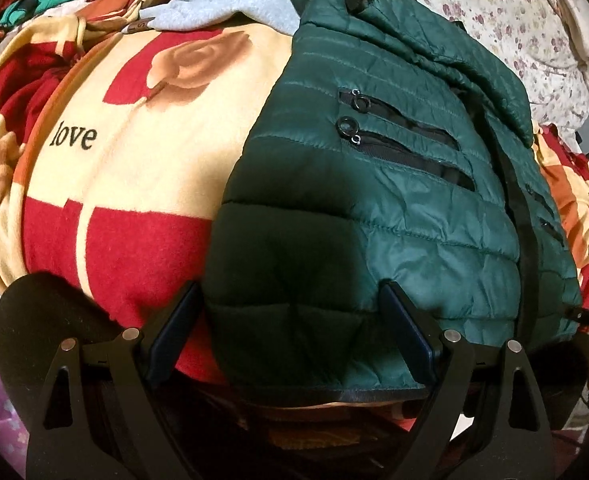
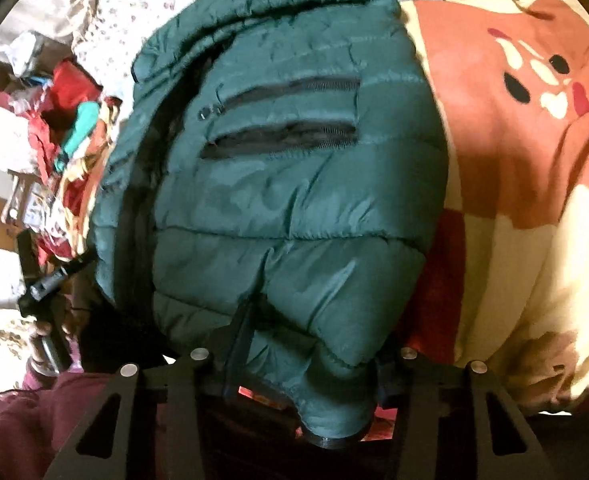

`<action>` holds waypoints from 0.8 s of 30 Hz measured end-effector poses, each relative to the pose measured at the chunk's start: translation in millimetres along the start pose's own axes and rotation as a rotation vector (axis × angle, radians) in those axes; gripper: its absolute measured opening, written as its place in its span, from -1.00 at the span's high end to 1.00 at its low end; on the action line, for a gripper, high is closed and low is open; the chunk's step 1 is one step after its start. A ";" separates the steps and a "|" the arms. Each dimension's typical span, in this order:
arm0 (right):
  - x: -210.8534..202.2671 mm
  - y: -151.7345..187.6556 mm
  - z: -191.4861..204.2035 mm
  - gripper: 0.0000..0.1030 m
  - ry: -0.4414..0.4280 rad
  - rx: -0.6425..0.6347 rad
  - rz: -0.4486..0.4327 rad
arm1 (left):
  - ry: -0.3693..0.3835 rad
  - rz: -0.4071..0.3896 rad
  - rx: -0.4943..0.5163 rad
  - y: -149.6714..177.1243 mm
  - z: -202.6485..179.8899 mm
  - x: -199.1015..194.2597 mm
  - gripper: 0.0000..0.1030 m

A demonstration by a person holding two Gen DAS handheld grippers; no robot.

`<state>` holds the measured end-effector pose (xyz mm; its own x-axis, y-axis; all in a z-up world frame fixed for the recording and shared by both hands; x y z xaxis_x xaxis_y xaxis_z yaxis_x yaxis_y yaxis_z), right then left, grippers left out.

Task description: Fold large clothes

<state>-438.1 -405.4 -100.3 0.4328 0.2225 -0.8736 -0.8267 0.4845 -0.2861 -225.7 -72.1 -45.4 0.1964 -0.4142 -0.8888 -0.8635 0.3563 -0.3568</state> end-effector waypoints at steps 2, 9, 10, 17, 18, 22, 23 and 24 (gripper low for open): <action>4.8 1.8 -1.8 -0.01 -0.006 0.009 0.002 | -0.001 -0.002 0.002 0.3 0.5 0.1 -0.75; -9.8 -2.3 4.6 0.62 0.019 -0.058 -0.050 | -0.020 -0.014 0.053 0.9 -3.9 -6.0 0.42; -13.8 -4.0 7.5 0.66 0.023 -0.077 -0.060 | -0.030 -0.021 0.065 0.0 -4.7 -8.3 0.63; -57.7 -34.3 30.4 0.69 -0.027 -0.127 -0.201 | 0.001 -0.114 0.077 -17.1 -10.5 -39.7 0.85; -66.4 -41.2 32.5 0.69 -0.044 -0.122 -0.229 | 0.005 -0.132 0.079 -20.6 -12.7 -45.4 0.85; -89.5 -59.9 32.9 0.70 -0.078 -0.095 -0.305 | 0.020 -0.210 0.065 -41.0 -17.5 -66.1 0.85; -93.6 -64.3 32.6 0.70 -0.079 -0.092 -0.321 | 0.019 -0.229 0.063 -46.2 -18.5 -70.9 0.85; -97.4 -68.4 32.3 0.70 -0.080 -0.089 -0.336 | 0.016 -0.248 0.062 -51.7 -20.0 -75.2 0.85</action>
<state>-412.2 -432.9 17.1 0.7099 0.1300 -0.6922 -0.6596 0.4672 -0.5888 -205.1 -76.0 45.6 0.3908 -0.5080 -0.7676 -0.7599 0.2926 -0.5805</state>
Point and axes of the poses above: each gripper's, at about its wrist camera, not at the fingertips, and x roughly the way its jaws point, z to its left, y to its underside, the point moved 10 cm from there along x, roughly the way its jaws point, and after that the axes turned 5 degrees about y, right-handed, at the moved point
